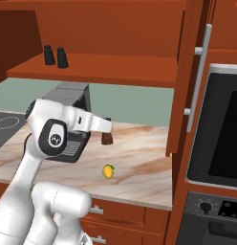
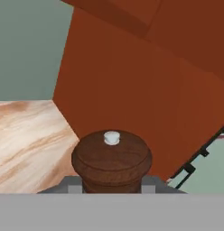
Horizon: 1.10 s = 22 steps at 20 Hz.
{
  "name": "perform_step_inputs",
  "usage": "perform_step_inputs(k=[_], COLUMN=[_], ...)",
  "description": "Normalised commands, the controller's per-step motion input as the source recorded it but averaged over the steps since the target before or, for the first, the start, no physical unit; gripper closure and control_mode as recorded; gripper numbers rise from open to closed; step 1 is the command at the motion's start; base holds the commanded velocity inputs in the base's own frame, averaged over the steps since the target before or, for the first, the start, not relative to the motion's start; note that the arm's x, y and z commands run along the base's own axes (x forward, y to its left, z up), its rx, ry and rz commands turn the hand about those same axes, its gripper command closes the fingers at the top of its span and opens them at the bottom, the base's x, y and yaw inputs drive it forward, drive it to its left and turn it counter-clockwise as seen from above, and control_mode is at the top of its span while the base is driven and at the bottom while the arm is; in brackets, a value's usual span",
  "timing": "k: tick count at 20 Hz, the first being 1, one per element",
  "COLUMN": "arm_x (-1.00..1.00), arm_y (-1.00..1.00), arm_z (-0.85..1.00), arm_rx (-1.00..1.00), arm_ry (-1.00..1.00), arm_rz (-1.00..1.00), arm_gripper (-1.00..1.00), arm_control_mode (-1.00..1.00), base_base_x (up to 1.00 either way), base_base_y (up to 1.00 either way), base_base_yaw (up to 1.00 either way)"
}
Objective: There are various items on the counter. Only move the condiments/shakers into the cabinet.
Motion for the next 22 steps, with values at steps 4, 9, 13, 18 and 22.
perform_step_inputs(k=[4, 9, 13, 18, 22], arm_x=[-0.24, -0.20, -0.15, -0.01, 0.01], arm_y=[0.67, 0.63, 0.48, 0.33, 0.10], arm_z=[0.99, 0.86, 0.73, 0.45, 0.32], arm_rx=[0.06, 0.13, 0.17, 0.15, 0.09], arm_ry=[0.12, -0.04, -0.22, -0.37, -0.43], arm_rz=[0.34, 0.32, 0.27, 0.23, 0.15], arm_gripper=[1.00, 1.00, 1.00, 1.00, 1.00], arm_control_mode=[-1.00, -1.00, -1.00, -1.00, -1.00], base_base_x=[0.00, 0.00, 0.00, 0.00, 0.00], base_base_y=[0.00, 0.00, 0.00, 0.00, 0.00], base_base_yaw=[0.00, 0.00, 0.00, 0.00, 0.00])
